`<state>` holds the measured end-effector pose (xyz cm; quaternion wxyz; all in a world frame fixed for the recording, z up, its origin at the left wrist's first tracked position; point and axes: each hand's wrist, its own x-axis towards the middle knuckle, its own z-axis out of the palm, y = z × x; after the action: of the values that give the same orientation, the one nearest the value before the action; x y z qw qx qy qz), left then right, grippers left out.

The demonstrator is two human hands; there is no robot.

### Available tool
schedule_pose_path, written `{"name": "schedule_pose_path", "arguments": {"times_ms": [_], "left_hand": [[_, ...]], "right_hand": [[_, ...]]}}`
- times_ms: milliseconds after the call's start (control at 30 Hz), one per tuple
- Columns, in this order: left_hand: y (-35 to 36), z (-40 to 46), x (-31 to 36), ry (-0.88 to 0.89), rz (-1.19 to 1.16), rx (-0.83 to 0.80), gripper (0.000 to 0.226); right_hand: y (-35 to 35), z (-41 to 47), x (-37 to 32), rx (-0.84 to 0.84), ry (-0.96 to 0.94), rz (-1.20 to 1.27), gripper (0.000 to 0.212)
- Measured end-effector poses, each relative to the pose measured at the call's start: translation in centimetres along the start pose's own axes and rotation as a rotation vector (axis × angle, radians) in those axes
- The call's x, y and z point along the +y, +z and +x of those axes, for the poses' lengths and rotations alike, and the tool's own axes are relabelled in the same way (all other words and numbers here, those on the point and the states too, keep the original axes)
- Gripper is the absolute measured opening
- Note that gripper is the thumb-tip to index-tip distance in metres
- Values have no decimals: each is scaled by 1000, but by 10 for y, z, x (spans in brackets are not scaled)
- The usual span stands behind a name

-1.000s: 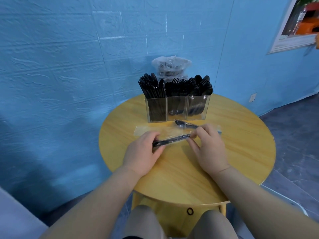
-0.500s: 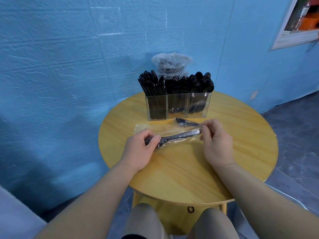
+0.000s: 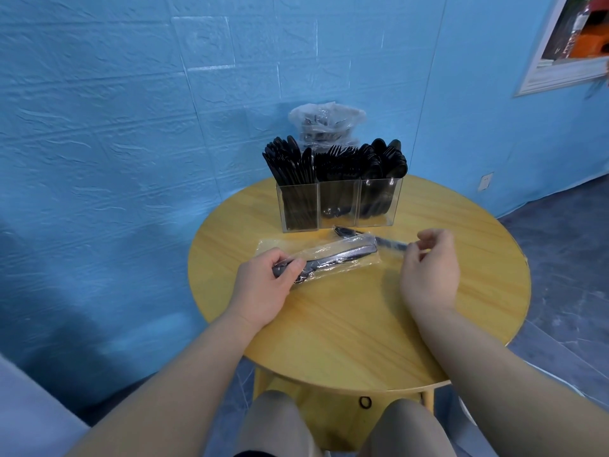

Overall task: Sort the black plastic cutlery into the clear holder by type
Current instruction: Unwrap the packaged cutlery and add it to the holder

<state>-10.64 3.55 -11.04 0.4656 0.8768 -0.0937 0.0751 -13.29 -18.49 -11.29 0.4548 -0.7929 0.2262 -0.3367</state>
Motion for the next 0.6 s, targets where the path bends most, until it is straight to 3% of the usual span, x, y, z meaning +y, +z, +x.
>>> {"name": "schedule_pose_path", "arguments": {"times_ms": [67,133,167,300,467,600], "left_hand": [[1,1,-1,-2,16,-16,18],[0,1,-1,0,31,-27,13],[0,1,-1,1,34,-30,12],[1,1,1,-13,23,-9,14],[-2,1,2,-7,-53,-42,11],[-2,2,1,-1,-83,-115,17]], "right_hand": [[2,-7,-2,23,-314,-74,11],[11,-16,-1,-88,-641,-152,7],[13,-19,-1,-133,-710,-182,8],[10,-16,-1,-137,-669,-212,11],[7,-9,-2,-274,-325,-182,24],[4,-5,-3,-394,-224,-70,27]]}}
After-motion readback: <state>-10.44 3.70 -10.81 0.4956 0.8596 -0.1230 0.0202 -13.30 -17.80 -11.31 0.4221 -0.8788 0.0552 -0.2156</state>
